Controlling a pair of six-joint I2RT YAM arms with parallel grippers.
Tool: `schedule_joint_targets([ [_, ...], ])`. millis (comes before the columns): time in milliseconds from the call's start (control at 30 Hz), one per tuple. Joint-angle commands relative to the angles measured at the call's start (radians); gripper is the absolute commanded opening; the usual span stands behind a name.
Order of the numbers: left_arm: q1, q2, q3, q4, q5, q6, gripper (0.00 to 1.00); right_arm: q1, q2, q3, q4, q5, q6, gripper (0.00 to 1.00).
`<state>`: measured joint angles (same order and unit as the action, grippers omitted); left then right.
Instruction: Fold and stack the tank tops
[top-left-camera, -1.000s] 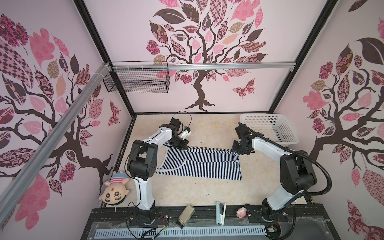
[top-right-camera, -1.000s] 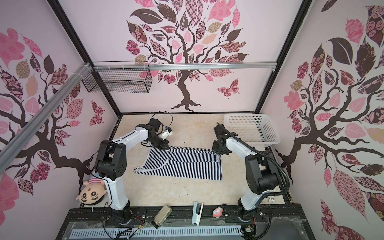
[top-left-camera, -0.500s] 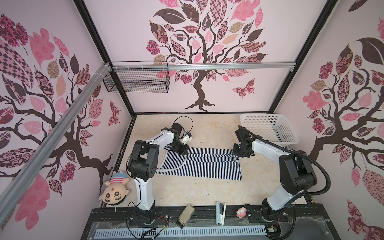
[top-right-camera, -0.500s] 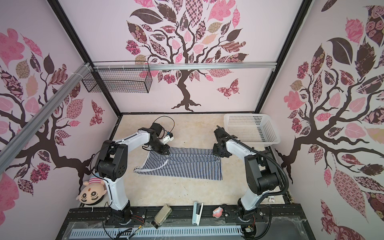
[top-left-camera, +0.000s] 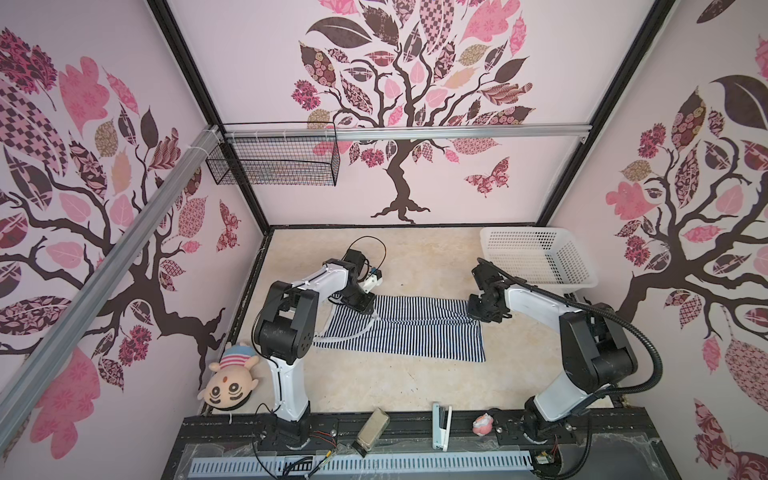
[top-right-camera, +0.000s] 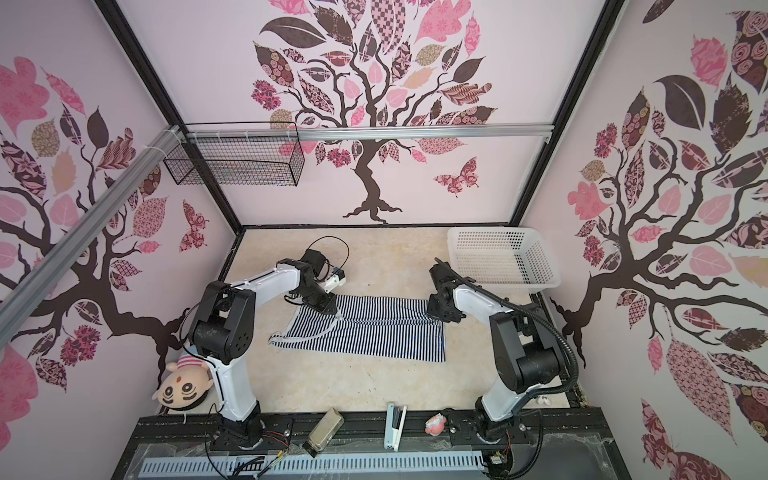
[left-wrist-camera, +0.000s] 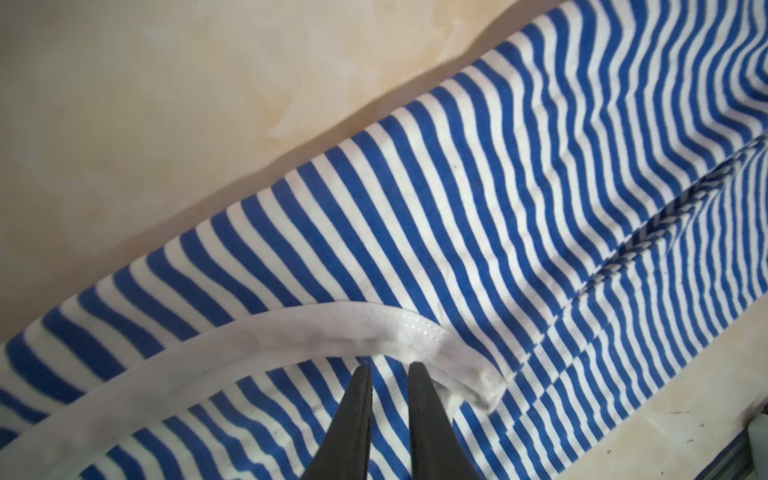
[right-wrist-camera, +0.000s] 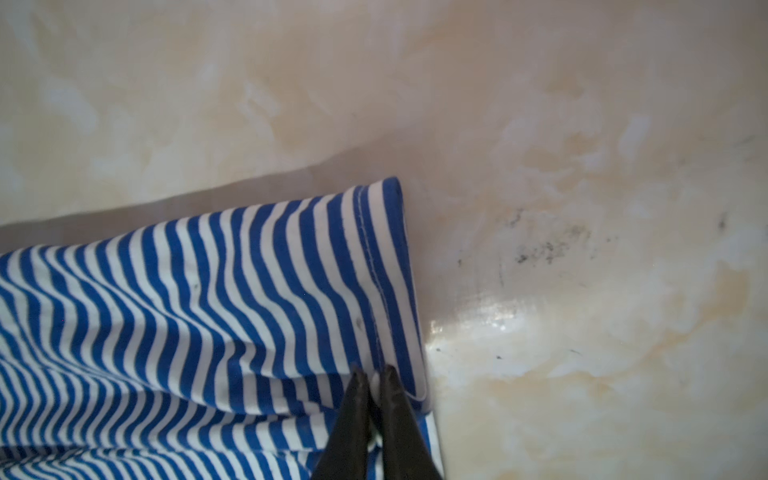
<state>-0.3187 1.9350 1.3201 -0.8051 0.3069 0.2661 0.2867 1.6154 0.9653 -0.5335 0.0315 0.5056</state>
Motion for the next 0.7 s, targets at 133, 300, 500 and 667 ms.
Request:
schedule_joint_targets([
  [133, 0.003, -0.133, -0.039, 0.007, -0.067, 0.028, 0.22, 0.000, -0.128, 0.014, -0.061, 0.005, 0.013, 0.31],
  [300, 0.005, -0.176, -0.028, 0.008, -0.079, 0.025, 0.23, 0.001, -0.119, 0.034, -0.052, -0.026, 0.017, 0.27],
  [500, -0.010, -0.100, 0.025, -0.013, 0.011, -0.025, 0.24, 0.016, -0.044, 0.026, 0.007, -0.056, 0.031, 0.14],
  [667, -0.031, -0.037, 0.042, 0.001, -0.065, -0.015, 0.25, 0.015, 0.030, 0.009, 0.041, -0.060, 0.027, 0.09],
])
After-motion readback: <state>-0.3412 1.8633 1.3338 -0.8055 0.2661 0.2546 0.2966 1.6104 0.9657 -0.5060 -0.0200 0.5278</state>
